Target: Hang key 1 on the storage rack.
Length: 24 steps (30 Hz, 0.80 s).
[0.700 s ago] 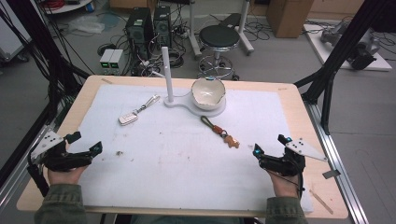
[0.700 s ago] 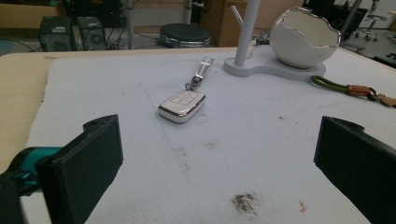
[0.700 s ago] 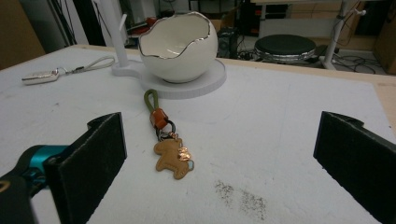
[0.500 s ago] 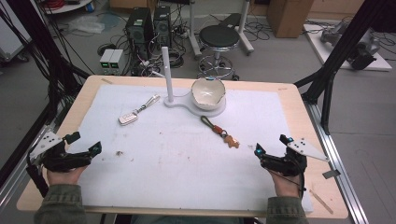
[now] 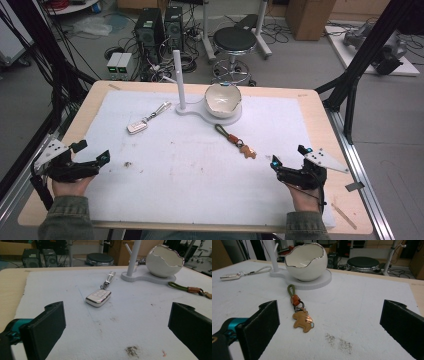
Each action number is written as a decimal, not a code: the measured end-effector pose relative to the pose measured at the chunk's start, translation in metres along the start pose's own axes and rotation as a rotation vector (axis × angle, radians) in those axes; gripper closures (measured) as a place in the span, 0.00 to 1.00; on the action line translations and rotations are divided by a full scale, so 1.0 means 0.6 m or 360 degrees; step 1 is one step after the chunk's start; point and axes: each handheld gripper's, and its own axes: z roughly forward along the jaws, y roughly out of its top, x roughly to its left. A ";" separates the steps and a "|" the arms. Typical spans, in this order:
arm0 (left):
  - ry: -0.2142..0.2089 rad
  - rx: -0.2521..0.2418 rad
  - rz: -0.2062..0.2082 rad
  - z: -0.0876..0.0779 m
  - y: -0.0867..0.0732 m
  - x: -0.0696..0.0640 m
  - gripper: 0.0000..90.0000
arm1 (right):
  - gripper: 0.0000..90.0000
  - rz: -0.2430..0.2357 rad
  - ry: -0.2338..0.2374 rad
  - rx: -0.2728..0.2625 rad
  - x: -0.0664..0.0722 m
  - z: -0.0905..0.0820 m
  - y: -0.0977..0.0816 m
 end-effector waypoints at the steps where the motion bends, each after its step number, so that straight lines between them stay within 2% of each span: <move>1: 0.0006 0.0000 -0.0001 0.000 0.000 0.000 0.02 | 0.02 -0.0007 0.0001 0.0000 0.000 0.001 0.001; 10: 0.0040 -0.0013 -0.0012 0.000 0.000 0.002 0.02 | 0.02 0.0004 0.0002 0.0003 0.009 0.014 0.011; 24: 0.0064 -0.0033 -0.0013 0.002 0.000 0.001 0.02 | 0.02 -0.0063 0.0039 0.0052 0.022 0.043 0.027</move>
